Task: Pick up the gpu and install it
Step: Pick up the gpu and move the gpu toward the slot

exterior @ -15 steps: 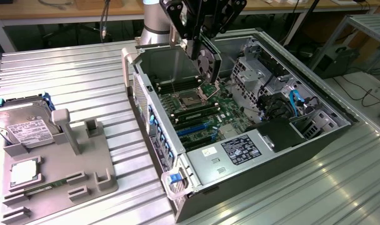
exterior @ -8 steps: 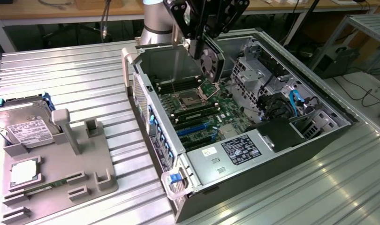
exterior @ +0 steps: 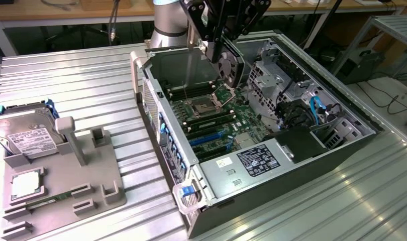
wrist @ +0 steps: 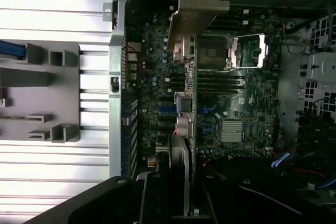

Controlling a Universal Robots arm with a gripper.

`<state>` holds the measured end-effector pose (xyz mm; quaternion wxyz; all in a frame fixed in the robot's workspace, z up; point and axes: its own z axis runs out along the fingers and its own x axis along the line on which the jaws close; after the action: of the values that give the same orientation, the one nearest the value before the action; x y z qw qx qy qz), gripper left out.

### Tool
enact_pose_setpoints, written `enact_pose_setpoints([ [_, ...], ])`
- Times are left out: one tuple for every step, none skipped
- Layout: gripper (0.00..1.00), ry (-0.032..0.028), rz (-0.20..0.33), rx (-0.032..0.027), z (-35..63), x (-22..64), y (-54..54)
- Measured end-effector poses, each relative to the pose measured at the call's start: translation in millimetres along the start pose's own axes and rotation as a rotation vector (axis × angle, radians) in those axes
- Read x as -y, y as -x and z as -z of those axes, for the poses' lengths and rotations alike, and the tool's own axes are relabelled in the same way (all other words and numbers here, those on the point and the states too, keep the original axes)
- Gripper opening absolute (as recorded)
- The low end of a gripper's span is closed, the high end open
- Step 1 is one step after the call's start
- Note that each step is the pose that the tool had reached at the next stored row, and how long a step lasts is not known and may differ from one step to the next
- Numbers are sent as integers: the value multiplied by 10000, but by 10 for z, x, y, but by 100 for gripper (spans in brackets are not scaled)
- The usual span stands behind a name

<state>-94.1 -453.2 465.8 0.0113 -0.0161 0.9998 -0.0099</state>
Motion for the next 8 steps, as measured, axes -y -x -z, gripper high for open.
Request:
enact_pose_setpoints([
  [28, -1, 0, 0, 0, 0, 5],
  [28, -1, 0, 0, 0, 0, 11],
  [28, -1, 0, 0, 0, 0, 17],
  [28, -1, 0, 0, 0, 0, 22],
  [28, -1, 0, 0, 0, 0, 28],
  [28, -1, 0, -1, 0, 1, 34],
  [28, -1, 0, -1, 0, 1, 40],
  [28, -1, 0, 0, -1, 1, 47],
])
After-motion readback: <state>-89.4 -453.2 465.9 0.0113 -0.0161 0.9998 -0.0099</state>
